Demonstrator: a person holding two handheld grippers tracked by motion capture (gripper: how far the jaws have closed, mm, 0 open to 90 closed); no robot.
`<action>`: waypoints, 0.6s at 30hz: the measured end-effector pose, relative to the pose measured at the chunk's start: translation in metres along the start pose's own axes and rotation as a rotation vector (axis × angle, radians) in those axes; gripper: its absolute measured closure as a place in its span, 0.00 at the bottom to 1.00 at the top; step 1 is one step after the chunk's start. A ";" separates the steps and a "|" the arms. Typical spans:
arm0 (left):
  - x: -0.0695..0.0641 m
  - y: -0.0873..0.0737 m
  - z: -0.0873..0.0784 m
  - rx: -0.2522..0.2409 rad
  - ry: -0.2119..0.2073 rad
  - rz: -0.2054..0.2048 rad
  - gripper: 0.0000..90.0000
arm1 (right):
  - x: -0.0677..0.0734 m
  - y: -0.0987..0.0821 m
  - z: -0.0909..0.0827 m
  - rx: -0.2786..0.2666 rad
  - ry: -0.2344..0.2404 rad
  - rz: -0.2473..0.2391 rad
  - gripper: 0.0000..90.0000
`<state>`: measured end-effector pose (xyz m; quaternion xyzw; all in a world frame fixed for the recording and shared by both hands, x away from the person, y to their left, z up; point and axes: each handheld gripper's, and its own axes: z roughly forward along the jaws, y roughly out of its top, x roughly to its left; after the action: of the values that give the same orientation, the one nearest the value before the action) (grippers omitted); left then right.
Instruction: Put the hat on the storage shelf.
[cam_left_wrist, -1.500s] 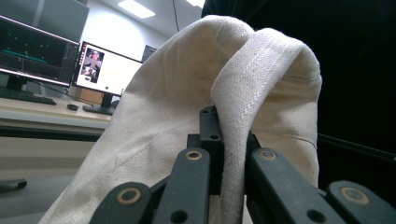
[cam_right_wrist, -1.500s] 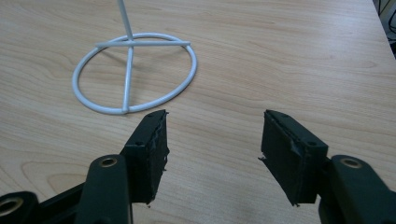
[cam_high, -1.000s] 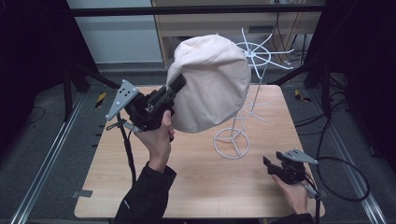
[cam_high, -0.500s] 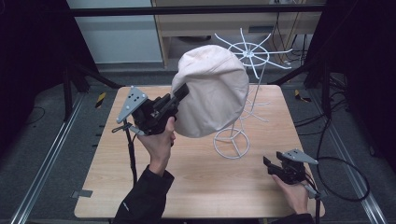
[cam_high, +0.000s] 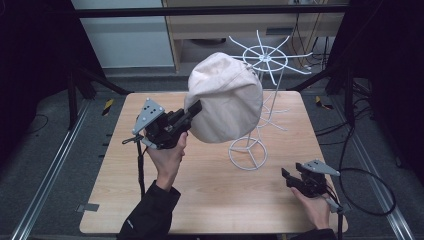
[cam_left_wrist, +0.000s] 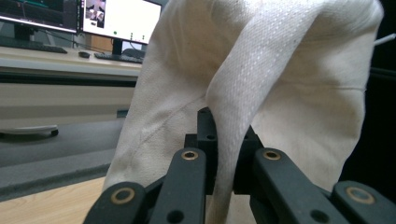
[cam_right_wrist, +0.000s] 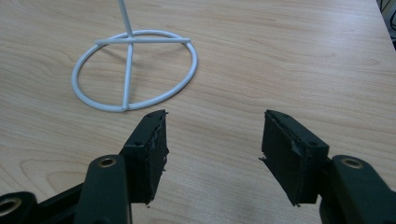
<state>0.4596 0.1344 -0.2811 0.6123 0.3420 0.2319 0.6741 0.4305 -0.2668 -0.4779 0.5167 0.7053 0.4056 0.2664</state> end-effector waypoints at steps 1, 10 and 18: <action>0.000 -0.001 0.001 0.011 0.005 0.002 0.95 | 0.000 0.000 0.000 -0.001 0.000 0.001 0.45; 0.002 -0.011 0.009 0.049 -0.004 0.010 0.96 | 0.000 0.000 0.001 -0.001 -0.001 -0.009 0.45; 0.002 -0.014 0.012 0.081 0.004 0.015 0.93 | 0.000 0.000 0.000 0.001 0.000 -0.005 0.44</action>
<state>0.4684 0.1259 -0.2948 0.6411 0.3478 0.2239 0.6465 0.4307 -0.2666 -0.4783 0.5149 0.7069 0.4047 0.2672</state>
